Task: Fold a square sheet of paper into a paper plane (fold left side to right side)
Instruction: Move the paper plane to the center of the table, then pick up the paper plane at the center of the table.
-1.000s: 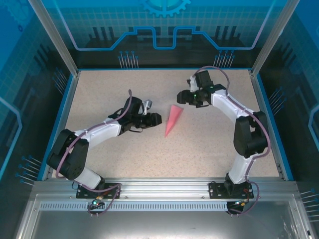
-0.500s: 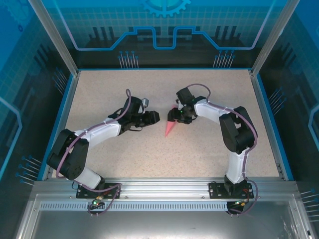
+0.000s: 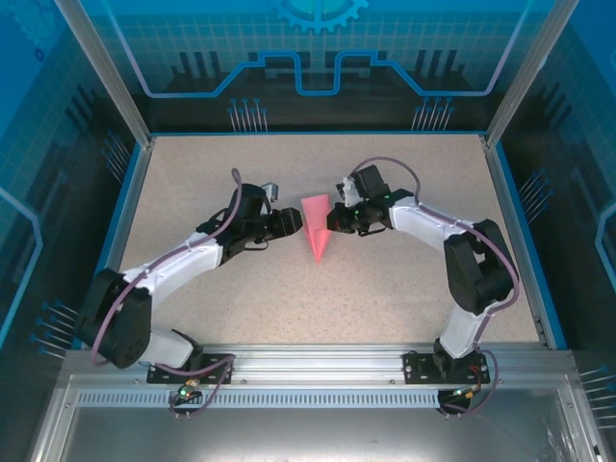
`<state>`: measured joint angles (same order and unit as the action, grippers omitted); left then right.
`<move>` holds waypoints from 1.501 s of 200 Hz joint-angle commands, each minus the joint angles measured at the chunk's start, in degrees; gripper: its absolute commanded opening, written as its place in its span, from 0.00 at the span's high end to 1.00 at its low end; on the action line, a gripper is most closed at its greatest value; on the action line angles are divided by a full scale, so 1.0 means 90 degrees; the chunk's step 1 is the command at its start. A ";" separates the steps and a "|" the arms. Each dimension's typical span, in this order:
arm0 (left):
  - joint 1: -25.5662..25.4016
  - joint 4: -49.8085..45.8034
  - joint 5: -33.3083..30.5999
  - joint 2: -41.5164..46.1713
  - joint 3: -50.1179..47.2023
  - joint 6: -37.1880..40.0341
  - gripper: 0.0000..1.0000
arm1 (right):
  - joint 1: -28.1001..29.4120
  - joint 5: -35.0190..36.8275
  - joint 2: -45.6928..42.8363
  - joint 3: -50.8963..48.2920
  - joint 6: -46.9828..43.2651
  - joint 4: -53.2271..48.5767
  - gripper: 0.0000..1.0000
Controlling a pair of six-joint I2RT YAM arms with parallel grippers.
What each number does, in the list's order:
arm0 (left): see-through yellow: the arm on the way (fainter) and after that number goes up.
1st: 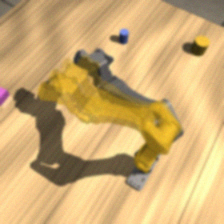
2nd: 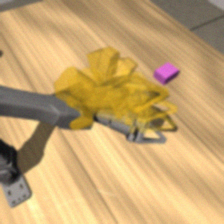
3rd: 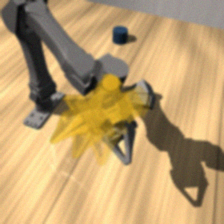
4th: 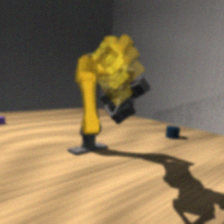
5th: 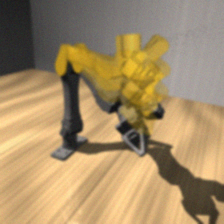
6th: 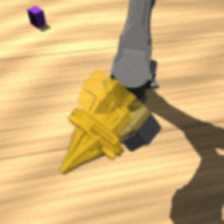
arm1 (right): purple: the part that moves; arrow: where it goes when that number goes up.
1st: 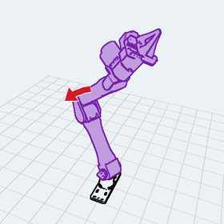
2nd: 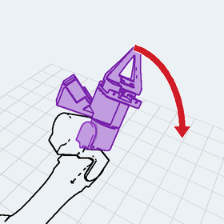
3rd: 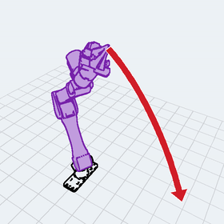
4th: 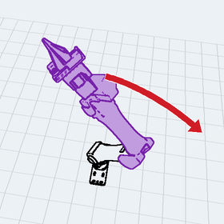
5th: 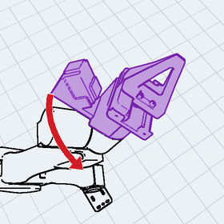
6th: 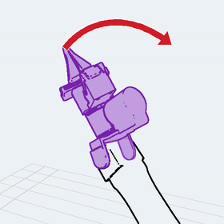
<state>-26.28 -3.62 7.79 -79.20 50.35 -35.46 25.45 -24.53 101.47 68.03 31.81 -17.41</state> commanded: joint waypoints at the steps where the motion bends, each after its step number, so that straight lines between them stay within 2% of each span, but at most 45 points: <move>1: 0.0041 -0.0255 -0.0424 0.0348 -0.0131 0.0280 0.44 | -0.0294 -0.1296 0.0584 -0.0456 -0.0272 0.0430 1.00; 26: 0.0045 -0.0303 -0.0442 0.0426 -0.0174 0.0307 0.43 | -0.0638 -0.1389 0.1163 -0.0670 -0.0450 0.0635 1.00; 60: 0.0042 -0.0321 -0.0406 0.0382 -0.0130 0.0320 0.43 | -0.0899 -0.0638 0.1084 -0.0686 -0.1026 0.0112 0.92; 108: 0.0040 -0.0330 -0.0457 0.0377 -0.0106 0.0392 0.41 | -0.0947 0.0337 0.0207 -0.0619 -0.1220 -0.0822 0.69; 140: 0.0051 -0.0262 -0.0532 0.0474 -0.0101 0.0453 0.34 | -0.0461 0.1644 -0.0549 -0.0289 -0.1178 -0.1926 0.54; 167: 0.0059 -0.0126 -0.0673 0.0576 -0.0181 0.0413 0.25 | 0.0316 0.1804 -0.0630 -0.0123 -0.0744 -0.2345 0.43; 196: 0.0069 -0.0087 -0.0849 0.0717 -0.0309 0.0367 0.21 | 0.0890 0.2015 -0.0202 -0.0030 -0.0338 -0.2270 0.37; 241: 0.0089 -0.0157 -0.0916 0.0940 -0.0487 0.0347 0.18 | 0.1170 0.2279 0.0460 0.0478 -0.0385 -0.2432 0.40; 300: 0.0118 -0.0208 -0.0958 0.1091 -0.0648 0.0288 0.16 | 0.1188 0.2524 0.1158 0.1043 -0.0553 -0.2536 0.68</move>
<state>-25.85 -5.56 0.58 -71.11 45.23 -32.86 35.33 -3.44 109.32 74.76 27.49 -38.13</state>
